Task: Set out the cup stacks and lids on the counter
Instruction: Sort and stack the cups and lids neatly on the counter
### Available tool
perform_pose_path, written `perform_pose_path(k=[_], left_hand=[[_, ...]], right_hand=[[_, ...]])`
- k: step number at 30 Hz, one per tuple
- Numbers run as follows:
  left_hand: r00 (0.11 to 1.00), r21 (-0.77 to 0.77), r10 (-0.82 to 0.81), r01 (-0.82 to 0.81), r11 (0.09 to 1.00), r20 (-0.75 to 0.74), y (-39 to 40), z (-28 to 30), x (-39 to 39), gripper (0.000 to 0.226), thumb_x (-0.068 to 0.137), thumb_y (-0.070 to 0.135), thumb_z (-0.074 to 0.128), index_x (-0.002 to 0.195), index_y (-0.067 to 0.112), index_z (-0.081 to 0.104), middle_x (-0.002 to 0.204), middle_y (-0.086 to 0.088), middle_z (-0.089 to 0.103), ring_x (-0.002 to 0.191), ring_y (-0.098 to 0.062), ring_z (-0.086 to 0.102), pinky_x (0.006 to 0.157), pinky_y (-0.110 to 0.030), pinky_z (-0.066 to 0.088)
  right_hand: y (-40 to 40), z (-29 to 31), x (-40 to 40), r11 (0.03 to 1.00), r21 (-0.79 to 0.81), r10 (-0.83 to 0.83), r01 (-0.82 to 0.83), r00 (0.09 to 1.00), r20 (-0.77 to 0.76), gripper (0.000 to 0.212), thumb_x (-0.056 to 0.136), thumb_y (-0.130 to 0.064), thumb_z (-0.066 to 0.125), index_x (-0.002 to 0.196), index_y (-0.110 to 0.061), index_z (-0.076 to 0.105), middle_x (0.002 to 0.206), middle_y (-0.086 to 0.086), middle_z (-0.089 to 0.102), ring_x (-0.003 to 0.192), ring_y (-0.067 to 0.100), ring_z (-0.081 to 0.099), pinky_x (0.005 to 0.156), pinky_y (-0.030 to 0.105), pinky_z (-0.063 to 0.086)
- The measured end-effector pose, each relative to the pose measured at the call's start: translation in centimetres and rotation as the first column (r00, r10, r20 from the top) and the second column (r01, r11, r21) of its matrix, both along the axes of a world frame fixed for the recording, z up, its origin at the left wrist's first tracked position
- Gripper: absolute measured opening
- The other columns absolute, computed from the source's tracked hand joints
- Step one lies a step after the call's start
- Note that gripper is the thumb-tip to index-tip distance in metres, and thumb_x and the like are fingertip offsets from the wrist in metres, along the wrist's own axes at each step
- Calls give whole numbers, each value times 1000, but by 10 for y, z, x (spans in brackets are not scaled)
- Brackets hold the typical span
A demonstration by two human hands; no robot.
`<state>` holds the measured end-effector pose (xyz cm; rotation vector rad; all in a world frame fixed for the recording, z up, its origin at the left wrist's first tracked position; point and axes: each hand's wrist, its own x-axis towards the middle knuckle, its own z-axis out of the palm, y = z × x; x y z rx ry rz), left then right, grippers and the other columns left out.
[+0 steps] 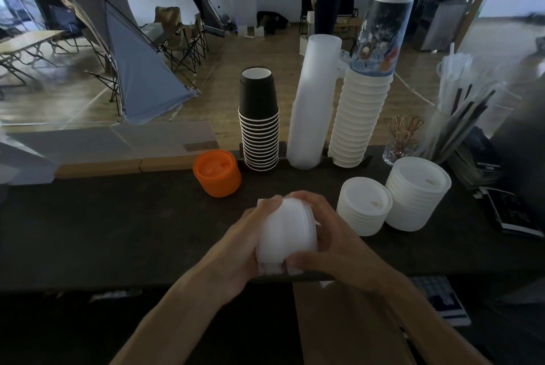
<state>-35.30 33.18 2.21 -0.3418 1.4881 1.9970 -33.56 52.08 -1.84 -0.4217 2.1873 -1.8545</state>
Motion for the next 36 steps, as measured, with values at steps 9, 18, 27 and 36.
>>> perform_pose_path(k=[9, 18, 27, 36], left_hand=[[833, -399, -339, 158, 903, -438, -24, 6, -17, 92, 67, 70, 69, 146, 36, 35, 137, 15, 46, 123, -4, 49, 100, -25, 41], [665, -573, -598, 299, 763, -449, -21, 18, -43, 57, 76, 54, 65, 129, 51, 48, 132, 15, 51, 118, -11, 55, 96, -38, 52], [788, -509, -480, 252, 823, -386, -18, 11, -46, 48, 72, 50, 72, 118, 45, 58, 124, 1, 59, 108, -21, 63, 89, -46, 56], [810, -512, -461, 240, 825, -362, -13, 13, -43, 42, 86, 45, 63, 126, 42, 52, 126, 2, 54, 112, -22, 58, 95, -48, 53]], right_hand=[[-27, -16, -3, 584, -686, 68, 434, 816, 574, 114, 30, -28, 102, 132, -10, 53, 114, 17, 72, 108, 36, 69, 85, 48, 59], [-31, -8, -2, 626, -637, 174, 449, 716, 676, 114, 27, -30, 103, 127, -17, 50, 124, 28, 62, 98, 43, 71, 71, 47, 61], [-38, 12, -2, 653, -570, 142, 498, 659, 739, 95, 44, -32, 97, 123, -9, 49, 114, 28, 58, 110, 45, 59, 66, 43, 61], [-36, 16, -7, 701, -489, 38, 519, 657, 753, 89, 69, -27, 72, 146, -13, 31, 135, 23, 48, 119, 39, 53, 76, 43, 59]])
